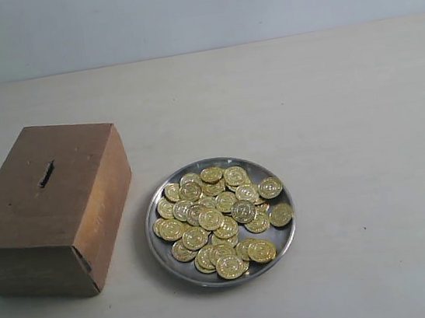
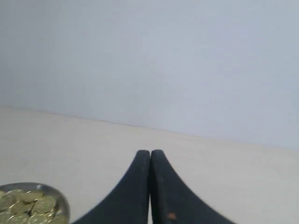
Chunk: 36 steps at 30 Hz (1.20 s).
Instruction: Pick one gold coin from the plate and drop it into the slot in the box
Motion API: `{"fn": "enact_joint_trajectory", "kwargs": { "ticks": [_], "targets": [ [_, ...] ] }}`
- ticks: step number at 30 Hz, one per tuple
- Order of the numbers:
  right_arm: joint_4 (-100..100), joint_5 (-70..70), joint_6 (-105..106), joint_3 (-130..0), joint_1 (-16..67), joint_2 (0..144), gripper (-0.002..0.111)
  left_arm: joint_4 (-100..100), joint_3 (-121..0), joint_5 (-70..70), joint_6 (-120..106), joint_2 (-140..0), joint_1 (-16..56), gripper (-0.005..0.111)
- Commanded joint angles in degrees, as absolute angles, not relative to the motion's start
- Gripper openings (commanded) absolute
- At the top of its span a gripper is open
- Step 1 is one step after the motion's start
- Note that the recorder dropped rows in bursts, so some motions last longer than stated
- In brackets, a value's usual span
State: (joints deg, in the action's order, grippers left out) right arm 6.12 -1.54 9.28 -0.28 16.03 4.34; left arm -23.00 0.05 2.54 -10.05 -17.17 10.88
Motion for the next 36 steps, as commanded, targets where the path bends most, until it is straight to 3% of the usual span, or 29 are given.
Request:
{"fn": "enact_joint_trajectory", "kwargs": {
  "ticks": [1, 7, 36],
  "targets": [
    [7.1, -5.4, 6.5, 0.0, 6.9, 0.0, 0.000, -22.7, 0.0, 2.4, -10.0, -17.0, 10.8, 0.000],
    [7.2, -12.6, 5.8, 0.0, -0.3, 0.0, 0.000, -22.7, 0.0, 2.4, -10.0, -17.0, 10.8, 0.000],
    [5.8, -16.6, 4.9, 0.0, -0.7, 0.0, 0.000, -22.7, 0.0, 2.4, -10.2, -17.0, 10.8, 0.000]
  ]
}}
